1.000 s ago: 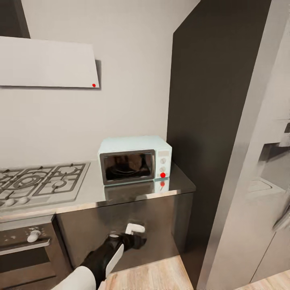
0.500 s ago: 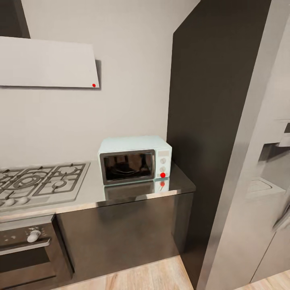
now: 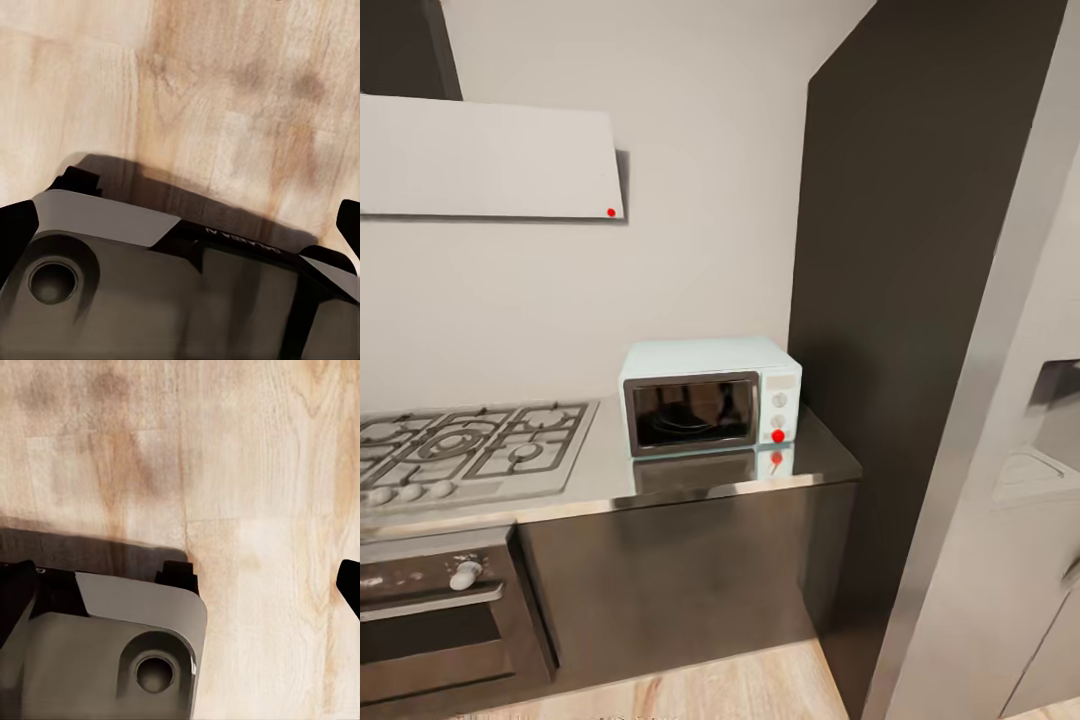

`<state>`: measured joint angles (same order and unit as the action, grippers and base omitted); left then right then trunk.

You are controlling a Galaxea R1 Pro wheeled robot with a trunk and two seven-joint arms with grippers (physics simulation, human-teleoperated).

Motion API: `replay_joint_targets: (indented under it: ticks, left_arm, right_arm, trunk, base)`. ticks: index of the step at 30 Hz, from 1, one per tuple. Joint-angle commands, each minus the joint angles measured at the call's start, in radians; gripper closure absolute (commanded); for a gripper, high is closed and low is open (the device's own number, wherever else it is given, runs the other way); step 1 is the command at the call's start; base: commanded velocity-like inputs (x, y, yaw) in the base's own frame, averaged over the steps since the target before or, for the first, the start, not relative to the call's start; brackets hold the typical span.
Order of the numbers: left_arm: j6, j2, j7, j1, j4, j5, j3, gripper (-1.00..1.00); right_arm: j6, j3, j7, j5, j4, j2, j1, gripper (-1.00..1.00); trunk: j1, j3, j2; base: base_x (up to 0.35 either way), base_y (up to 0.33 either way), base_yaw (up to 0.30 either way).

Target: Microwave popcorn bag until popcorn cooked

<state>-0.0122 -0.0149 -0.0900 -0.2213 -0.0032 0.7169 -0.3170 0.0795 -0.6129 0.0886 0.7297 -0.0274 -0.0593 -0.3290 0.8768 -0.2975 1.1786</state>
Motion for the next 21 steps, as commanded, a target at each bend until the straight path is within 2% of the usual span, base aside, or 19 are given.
replay_joint_targets:
  ticks: [1, 3, 7, 9, 10, 11, 12, 13, 14, 15, 17, 18, 20, 21]
  left_arm:
    - [-0.001, 0.0, -0.004, -0.001, 0.002, 0.01, -0.008, -1.0]
    - [-0.001, 0.0, -0.004, -0.001, 0.002, 0.01, -0.008, -1.0]
    - [0.0, -0.001, -0.004, -0.001, 0.002, 0.01, -0.009, -1.0]
    - [0.0, -0.001, -0.004, -0.001, 0.002, 0.01, -0.009, -1.0]
    - [0.0, -0.001, -0.004, -0.001, 0.002, 0.01, -0.01, -1.0]
    - [0.0, -0.001, -0.004, -0.001, 0.002, 0.01, -0.01, -1.0]
    - [0.0, -0.001, -0.004, -0.001, 0.002, 0.01, -0.009, -1.0]
    - [-0.001, -0.001, -0.004, -0.001, 0.002, 0.01, -0.009, -1.0]
    - [-0.001, 0.0, -0.004, -0.001, 0.002, 0.01, -0.009, -1.0]
    - [-0.001, 0.0, -0.004, -0.001, 0.002, 0.01, -0.009, -1.0]
    - [-0.001, 0.0, -0.004, -0.001, 0.002, 0.01, -0.009, -1.0]
    - [-0.001, 0.0, -0.004, -0.001, 0.002, 0.01, -0.009, -1.0]
    - [-0.001, 0.0, -0.004, -0.001, 0.002, 0.01, -0.009, -1.0]
    - [-0.001, -0.001, -0.004, -0.001, 0.002, 0.01, -0.009, -1.0]
  right_arm:
    - [0.002, -0.008, 0.002, 0.009, -0.001, 0.0, -0.001, -1.0]
    - [0.003, -0.007, 0.002, 0.011, -0.002, 0.002, -0.001, -1.0]
    - [0.01, -0.007, 0.003, 0.017, -0.002, 0.003, -0.001, -1.0]
    - [0.013, -0.006, 0.004, 0.035, 0.002, 0.005, -0.001, -1.0]
    - [0.009, -0.009, -0.001, 0.071, 0.023, 0.042, -0.001, -1.0]
    - [0.009, -0.009, 0.0, 0.079, 0.061, 0.07, -0.001, -1.0]
    - [0.013, -0.009, 0.003, 0.086, 0.122, 0.123, -0.001, -1.0]
    - [0.024, 0.0, 0.004, 0.102, 0.217, 0.192, -0.001, -1.0]
    - [0.037, 0.019, 0.005, 0.118, 0.29, 0.224, -0.001, -1.0]
    - [0.049, 0.038, 0.006, 0.126, 0.343, 0.234, -0.001, -1.0]
    - [0.108, 0.117, 0.02, 0.132, 0.509, 0.234, -0.001, -1.0]
    - [0.132, 0.147, 0.036, 0.131, 0.559, 0.234, -0.001, -1.0]
    - [0.179, 0.2, 0.099, 0.129, 0.653, 0.234, -0.001, -1.0]
    - [0.227, 0.237, 0.188, 0.122, 0.757, 0.234, -0.002, -1.0]
  trunk:
    - [0.0, -0.001, 0.001]
    - [0.0, -0.001, 0.001]
    - [0.0, -0.001, 0.001]
    - [0.0, -0.001, 0.001]
    - [0.0, -0.001, 0.001]
    - [0.0, -0.001, 0.001]
    - [0.0, -0.001, 0.001]
    - [0.0, -0.001, 0.001]
    - [0.0, -0.001, 0.001]
    - [0.0, -0.001, 0.001]
    - [0.0, -0.001, 0.001]
    - [0.0, -0.001, 0.001]
    - [0.0, -0.001, 0.001]
    - [0.0, -0.001, 0.001]
  base:
    - [0.0, 0.0, 0.268]
    - [0.0, 0.0, 0.263]
    - [0.0, 0.0, 0.042]
    - [0.0, 0.0, 0.007]
    - [0.0, 0.0, 0.001]
    - [0.0, 0.0, 0.0]
    - [0.0, 0.0, 0.0]
    - [0.0, 0.0, 0.0]
    - [0.0, 0.0, 0.0]
    - [0.0, 0.0, 0.0]
    - [0.0, 0.0, 0.0]
    - [0.0, 0.0, 0.0]
    - [0.0, 0.0, 0.0]
    - [0.0, 0.0, 0.0]
